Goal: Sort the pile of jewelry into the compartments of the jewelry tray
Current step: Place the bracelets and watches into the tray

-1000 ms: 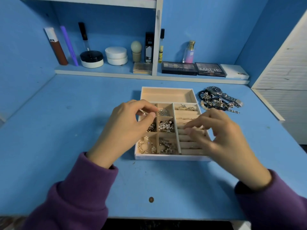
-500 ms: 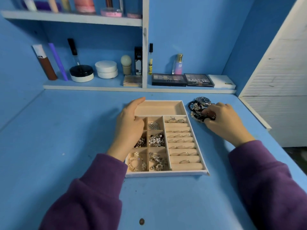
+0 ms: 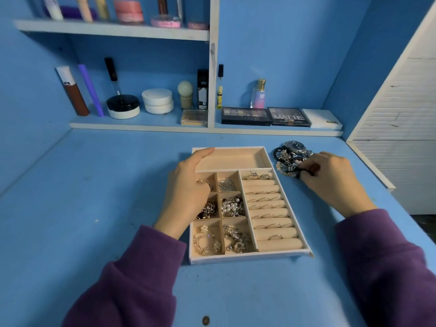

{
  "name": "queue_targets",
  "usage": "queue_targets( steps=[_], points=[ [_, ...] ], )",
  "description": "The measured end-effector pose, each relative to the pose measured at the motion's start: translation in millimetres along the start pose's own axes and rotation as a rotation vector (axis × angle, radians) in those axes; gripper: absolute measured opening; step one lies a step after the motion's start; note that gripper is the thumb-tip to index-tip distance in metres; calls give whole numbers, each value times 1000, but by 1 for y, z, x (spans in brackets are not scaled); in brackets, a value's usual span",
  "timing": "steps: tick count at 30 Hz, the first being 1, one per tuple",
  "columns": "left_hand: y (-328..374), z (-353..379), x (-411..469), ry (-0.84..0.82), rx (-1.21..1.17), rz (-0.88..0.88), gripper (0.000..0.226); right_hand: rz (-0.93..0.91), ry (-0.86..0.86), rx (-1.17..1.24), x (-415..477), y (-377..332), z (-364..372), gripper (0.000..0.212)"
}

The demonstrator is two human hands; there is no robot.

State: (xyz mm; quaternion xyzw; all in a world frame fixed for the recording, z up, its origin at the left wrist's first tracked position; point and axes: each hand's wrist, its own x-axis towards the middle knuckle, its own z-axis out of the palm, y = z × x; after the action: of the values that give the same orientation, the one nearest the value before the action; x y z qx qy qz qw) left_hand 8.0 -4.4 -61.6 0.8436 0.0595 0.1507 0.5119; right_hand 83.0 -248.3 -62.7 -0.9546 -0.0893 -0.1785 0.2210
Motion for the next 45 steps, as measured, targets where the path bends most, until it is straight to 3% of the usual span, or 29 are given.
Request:
queue_targets(
  steps=[4,8,11,16,21,24,27,30,37,40,45],
  points=[
    [7,-3,2,-28,31,-1,69,60,115,218,-1,1,-6,6],
    [36,-4,6,-71,177,107,60,178,188,507,3,9,-10,6],
    [60,1,16,-173,231,169,51,216,176,752,4,12,-11,15],
    [82,41,40,-387,285,294,43,160,146,866,4,7,-14,18],
    [83,85,65,-521,453,309,48,96,115,763,5,9,-13,14],
    [80,100,78,-527,531,307,47,33,99,660,3,10,-14,27],
    [74,111,88,-544,618,343,31,-76,180,421,1,10,-15,28],
    [70,118,93,-560,686,371,16,-110,248,356,2,11,-15,19],
    [71,118,91,-452,756,454,14,-50,305,446,1,10,-20,16],
    [76,111,92,-394,677,455,16,-29,331,500,0,8,-22,18],
    [75,106,97,-451,682,430,22,11,328,596,1,7,-22,19]
  ],
)
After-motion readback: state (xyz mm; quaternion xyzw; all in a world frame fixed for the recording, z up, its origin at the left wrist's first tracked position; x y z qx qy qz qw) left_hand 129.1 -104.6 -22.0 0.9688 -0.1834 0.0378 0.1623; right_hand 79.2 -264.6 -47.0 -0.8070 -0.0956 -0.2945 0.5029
